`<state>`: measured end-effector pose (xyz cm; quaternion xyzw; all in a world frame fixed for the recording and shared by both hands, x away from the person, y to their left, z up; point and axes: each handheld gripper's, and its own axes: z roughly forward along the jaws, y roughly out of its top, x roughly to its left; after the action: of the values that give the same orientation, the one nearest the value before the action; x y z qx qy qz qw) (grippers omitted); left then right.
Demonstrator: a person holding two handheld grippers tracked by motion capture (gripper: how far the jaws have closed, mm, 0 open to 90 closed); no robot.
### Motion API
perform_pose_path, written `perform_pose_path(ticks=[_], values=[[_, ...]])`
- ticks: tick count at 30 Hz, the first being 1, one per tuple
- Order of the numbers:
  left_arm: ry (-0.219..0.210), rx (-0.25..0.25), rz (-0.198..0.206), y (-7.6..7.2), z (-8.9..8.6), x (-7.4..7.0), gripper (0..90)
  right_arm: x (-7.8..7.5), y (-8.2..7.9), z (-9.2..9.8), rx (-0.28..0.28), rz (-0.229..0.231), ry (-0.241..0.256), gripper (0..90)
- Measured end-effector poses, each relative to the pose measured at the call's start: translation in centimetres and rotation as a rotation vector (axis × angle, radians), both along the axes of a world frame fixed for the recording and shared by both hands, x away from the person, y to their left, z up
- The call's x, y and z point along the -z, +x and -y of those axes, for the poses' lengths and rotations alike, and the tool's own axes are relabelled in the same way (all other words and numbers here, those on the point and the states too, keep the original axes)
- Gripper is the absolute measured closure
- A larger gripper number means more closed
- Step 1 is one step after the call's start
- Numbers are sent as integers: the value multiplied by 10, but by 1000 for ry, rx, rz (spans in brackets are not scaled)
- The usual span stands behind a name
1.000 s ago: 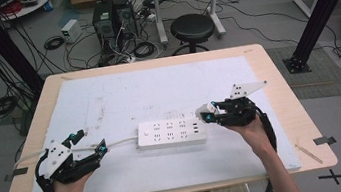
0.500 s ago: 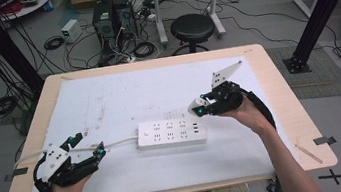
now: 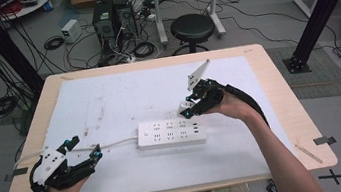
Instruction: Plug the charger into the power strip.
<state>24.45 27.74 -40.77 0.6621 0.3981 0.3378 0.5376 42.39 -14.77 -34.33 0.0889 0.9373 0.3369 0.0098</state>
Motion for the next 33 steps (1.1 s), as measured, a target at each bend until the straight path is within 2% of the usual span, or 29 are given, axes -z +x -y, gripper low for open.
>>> perform_pose_path(ticks=[3,9,10,15,18,19,23,24,32,33], values=[[-4,-13,-2,-1,-4,2,217,5,2,-4,-7,-6,-24,631],[-5,-8,2,-2,-5,5,218,11,3,-9,-23,-3,-53,631],[-7,-9,6,-3,-4,5,217,16,4,-13,-34,-9,-80,631],[-9,-17,4,-3,-5,4,217,23,6,-18,-57,-4,-119,632],[-11,-20,2,-3,-5,4,218,24,6,-18,-57,-10,-132,631],[-11,-24,5,-4,-6,4,218,23,7,-22,-59,-7,-154,631],[-13,-29,6,-5,-7,4,217,23,8,-25,-73,-2,-160,632],[-17,-33,5,-7,-8,4,218,23,9,-29,-82,0,-182,631],[-15,-33,6,-8,-9,4,217,25,8,-30,-93,0,-206,631],[-16,-31,6,-8,-8,4,217,28,6,-32,-105,0,-221,631]])
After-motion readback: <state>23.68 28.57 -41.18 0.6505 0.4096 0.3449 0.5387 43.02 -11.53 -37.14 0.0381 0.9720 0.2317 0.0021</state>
